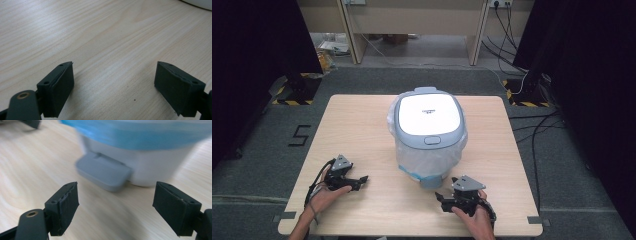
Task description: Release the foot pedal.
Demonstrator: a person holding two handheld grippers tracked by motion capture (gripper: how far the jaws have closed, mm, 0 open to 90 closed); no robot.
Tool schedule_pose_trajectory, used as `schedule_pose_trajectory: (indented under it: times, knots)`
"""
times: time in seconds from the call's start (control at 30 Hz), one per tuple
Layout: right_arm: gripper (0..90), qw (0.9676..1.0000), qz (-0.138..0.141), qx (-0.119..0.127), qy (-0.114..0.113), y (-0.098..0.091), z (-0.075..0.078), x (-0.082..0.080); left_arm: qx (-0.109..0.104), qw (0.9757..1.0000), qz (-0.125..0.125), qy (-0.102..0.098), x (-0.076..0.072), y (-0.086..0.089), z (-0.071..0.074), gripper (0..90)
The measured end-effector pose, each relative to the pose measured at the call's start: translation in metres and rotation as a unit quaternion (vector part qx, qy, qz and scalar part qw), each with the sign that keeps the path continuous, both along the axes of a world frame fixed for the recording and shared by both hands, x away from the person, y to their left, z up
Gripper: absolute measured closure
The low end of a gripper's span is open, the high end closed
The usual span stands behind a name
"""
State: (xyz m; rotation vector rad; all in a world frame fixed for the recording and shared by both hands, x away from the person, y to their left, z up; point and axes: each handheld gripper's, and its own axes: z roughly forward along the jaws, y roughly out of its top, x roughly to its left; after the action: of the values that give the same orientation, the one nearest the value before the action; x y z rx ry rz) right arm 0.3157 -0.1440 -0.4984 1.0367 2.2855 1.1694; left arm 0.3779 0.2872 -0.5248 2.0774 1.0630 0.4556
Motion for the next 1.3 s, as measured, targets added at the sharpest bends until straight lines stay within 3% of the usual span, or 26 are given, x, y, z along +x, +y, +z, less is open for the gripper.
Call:
schedule_pose_trajectory:
  times: [0.23,0.5,0.8,1.03,1.17,1.3]
  knots:
    - [19.8,0.9982,-0.059,0.007,-0.006,-0.034,0.004,0.004,0.0,1.0,0.0,0.0,0.0,0.0,0.0,15.1]
    - [19.4,0.9954,-0.096,0.001,-0.007,-0.059,0.001,0.008,0.0,1.0,0.0,0.0,0.0,0.0,0.0,15.2]
    - [19.0,0.9901,-0.14,-0.007,0.013,-0.079,-0.008,0.012,0.0,1.0,0.0,0.0,0.0,0.0,0.0,15.1]
    - [17.8,0.9874,-0.155,-0.02,0.026,-0.085,-0.013,0.014,0.0,1.0,0.0,0.0,0.0,0.0,0.0,15.2]
    - [15.7,0.9848,-0.165,-0.031,0.046,-0.086,-0.017,0.015,0.0,1.0,0.0,0.0,0.0,0.0,0.0,15.1]
    - [13.2,0.9847,-0.16,-0.041,0.055,-0.085,-0.018,0.016,0.0,1.0,0.0,0.0,0.0,0.0,0.0,15.1]
